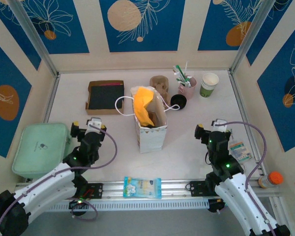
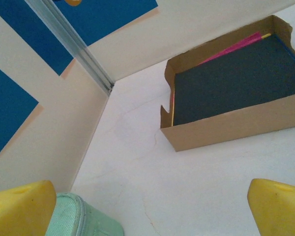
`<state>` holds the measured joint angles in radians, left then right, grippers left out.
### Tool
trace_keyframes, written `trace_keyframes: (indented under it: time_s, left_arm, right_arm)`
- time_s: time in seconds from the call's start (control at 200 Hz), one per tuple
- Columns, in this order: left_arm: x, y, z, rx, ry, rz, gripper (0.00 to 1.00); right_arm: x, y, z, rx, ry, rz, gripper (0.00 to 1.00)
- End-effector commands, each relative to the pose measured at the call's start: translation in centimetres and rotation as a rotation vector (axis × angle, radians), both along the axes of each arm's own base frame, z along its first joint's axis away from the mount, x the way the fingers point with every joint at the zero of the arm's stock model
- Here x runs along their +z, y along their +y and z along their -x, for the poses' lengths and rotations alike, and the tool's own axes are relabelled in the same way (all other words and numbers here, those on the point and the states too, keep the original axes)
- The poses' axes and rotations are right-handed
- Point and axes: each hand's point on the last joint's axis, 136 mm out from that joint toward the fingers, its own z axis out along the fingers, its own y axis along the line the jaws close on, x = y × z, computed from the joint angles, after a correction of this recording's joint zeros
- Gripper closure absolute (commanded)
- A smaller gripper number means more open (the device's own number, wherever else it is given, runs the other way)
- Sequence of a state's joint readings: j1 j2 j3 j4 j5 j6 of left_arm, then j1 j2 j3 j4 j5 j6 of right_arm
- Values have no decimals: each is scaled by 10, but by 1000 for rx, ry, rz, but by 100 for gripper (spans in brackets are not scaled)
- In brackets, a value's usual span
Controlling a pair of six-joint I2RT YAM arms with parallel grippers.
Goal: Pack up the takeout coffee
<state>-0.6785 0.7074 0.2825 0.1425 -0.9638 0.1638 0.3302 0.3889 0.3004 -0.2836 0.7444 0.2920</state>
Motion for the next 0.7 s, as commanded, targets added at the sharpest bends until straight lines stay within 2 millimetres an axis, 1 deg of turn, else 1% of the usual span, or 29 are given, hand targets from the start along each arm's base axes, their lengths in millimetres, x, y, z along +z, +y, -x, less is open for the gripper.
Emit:
trace_keyframes:
  time_s: [0.0, 0.095, 0.11, 0.27, 0.43, 0.575, 0.695]
  left_arm:
    - [4, 6, 2, 37, -38, 2, 0]
    - [-2, 9, 5, 43, -39, 10, 0]
    - [-3, 9, 6, 43, -40, 13, 0]
    - [-14, 13, 13, 36, -46, 45, 0]
    - [-25, 19, 21, 42, -34, 77, 0]
    - [-21, 21, 25, 32, -64, 106, 0]
    - [-23, 19, 27, 11, -71, 131, 0]
  right_arm:
    - [-4, -8, 1, -50, -15, 15, 2]
    - [-7, -6, 1, -34, -5, 27, 2]
    - [-8, -5, 1, -28, -4, 30, 0]
    - [-14, 4, 2, 16, 8, 43, 1]
    - [-14, 9, 7, 39, 12, 104, 1]
    - [-10, 19, 10, 74, -36, 126, 1]
    - [-10, 20, 12, 76, -45, 121, 1]
